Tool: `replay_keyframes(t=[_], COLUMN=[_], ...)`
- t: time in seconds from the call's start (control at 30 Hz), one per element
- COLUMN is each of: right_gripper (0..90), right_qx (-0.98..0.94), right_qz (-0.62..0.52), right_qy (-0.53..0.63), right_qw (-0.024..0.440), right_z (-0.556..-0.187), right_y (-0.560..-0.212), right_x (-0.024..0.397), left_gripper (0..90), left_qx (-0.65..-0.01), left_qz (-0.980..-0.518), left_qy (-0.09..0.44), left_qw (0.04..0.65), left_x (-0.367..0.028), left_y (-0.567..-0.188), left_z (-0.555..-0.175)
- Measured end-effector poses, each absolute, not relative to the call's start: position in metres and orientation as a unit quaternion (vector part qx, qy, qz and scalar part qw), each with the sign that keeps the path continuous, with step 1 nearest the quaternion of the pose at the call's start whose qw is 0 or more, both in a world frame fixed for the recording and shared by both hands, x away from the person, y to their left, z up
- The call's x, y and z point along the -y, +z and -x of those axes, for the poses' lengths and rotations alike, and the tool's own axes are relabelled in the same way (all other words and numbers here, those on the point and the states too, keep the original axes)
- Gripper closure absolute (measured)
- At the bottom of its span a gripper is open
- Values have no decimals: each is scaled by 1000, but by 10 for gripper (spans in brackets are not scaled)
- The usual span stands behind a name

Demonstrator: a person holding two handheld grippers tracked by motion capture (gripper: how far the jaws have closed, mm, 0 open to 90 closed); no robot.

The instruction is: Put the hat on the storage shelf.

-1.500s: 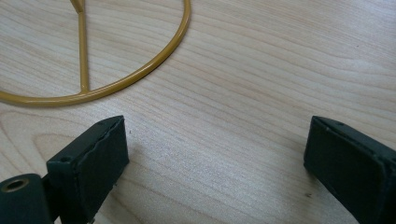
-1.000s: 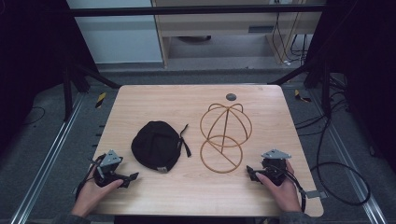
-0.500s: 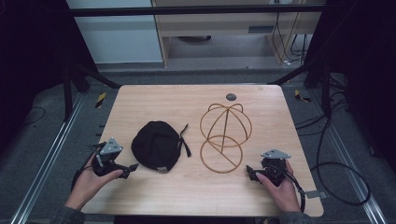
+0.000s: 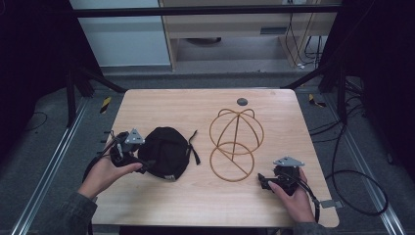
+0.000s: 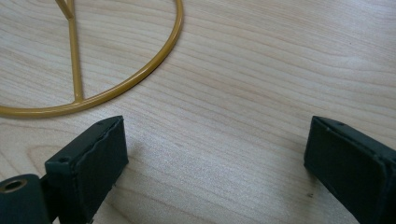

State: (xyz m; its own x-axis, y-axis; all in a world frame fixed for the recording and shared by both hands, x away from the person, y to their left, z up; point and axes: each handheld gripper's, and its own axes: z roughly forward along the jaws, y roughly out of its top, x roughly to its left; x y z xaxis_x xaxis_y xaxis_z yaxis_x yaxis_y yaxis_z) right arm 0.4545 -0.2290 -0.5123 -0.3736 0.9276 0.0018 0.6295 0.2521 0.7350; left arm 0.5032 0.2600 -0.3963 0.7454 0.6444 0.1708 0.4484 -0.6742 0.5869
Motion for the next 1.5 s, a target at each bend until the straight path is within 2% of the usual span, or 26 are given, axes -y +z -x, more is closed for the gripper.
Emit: replay_keyframes(t=[0.43, 0.8, 0.97, 1.23, 1.5], right_gripper=[62, 59, 59, 59, 59], right_qx=[-759, -759, -760, -759, -759], right_qz=[-513, -512, -511, -512, -512], right_qy=[332, 332, 332, 332, 332], right_qw=[225, 224, 226, 224, 224], right_z=[-455, -455, -455, -455, -455], right_y=[-512, -512, -512, -512, -512], right_x=[229, 229, 229, 229, 229], left_gripper=[63, 81, 146, 174, 289], left_qx=[-276, -277, -266, -267, -279], left_qz=[-913, -919, -927, -937, -937], left_qy=[191, 179, 160, 144, 132], left_qw=[231, 217, 211, 174, 163], left_x=[-229, -219, -211, -203, -205], left_y=[-367, -357, -356, -355, -364], left_z=[-513, -533, -540, -555, -568])
